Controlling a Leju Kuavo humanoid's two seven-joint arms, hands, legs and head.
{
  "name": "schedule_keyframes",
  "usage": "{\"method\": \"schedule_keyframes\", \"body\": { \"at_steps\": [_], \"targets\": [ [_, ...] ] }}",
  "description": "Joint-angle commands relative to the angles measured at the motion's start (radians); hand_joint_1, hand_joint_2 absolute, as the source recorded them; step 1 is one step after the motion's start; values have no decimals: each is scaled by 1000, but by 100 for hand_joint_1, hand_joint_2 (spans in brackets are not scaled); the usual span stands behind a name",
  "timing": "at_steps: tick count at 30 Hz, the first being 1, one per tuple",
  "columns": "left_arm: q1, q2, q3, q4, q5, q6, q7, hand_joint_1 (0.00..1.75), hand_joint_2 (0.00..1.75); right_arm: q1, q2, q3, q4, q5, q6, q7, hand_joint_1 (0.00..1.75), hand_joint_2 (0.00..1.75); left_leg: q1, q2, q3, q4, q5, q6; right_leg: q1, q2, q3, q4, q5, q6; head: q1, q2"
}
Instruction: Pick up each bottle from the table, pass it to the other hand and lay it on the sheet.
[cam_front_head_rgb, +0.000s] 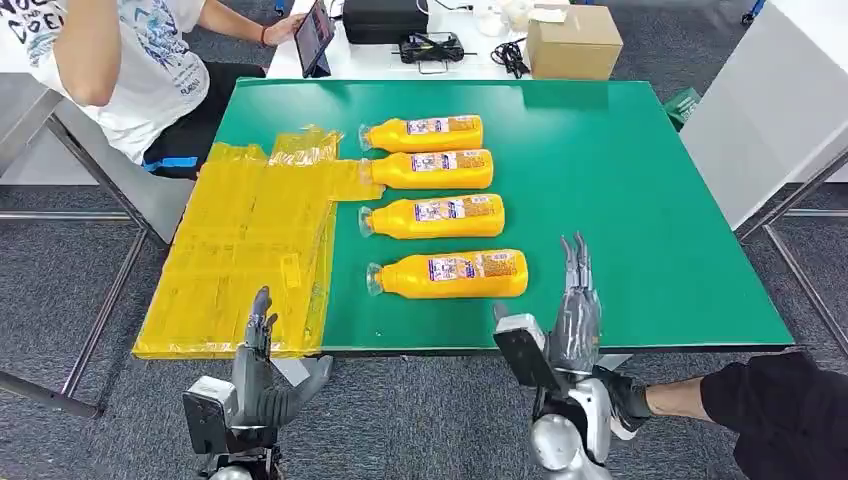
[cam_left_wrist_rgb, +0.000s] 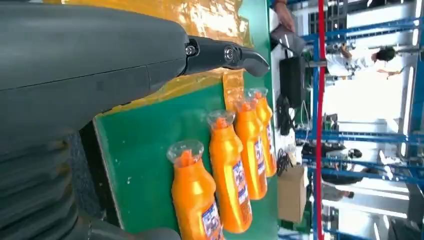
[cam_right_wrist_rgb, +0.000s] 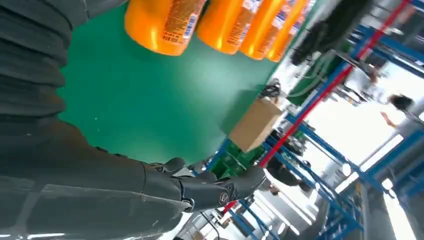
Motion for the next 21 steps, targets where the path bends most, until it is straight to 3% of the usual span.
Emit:
{"method": "schedule_keyframes", "body": {
  "at_steps": [1, 4, 9, 21],
  "targets": [
    [-46, 7, 32, 76, -14, -39, 0, 0, 175, -342, -126, -21, 305, 65, 214, 172, 0, 175, 0, 6, 7, -1, -1, -1, 0, 5, 6, -2, 1, -2, 0, 0],
    [-51, 3, 42, 81, -20, -54, 5, 0, 175, -478, -129, 15, 480, 48, 389, 229, 0, 175, -1, 5, 5, -1, 1, 1, -1, 5, 3, -2, 3, -1, 0, 0],
    [-70, -14, 61, 109, -33, -72, 5, 0, 175, -678, -102, 94, 756, 11, 497, 242, 0, 175, -1, 8, 5, 0, 1, 1, 0, 6, 4, 0, 3, -1, 0, 0],
    [-86, -18, 68, 133, -41, -76, 7, 0, 175, -781, -48, 212, 885, -34, 580, 235, 0, 175, 0, 3, 5, 0, 1, 1, 0, 3, 5, 0, 1, 0, 0, 0]
  ]
}}
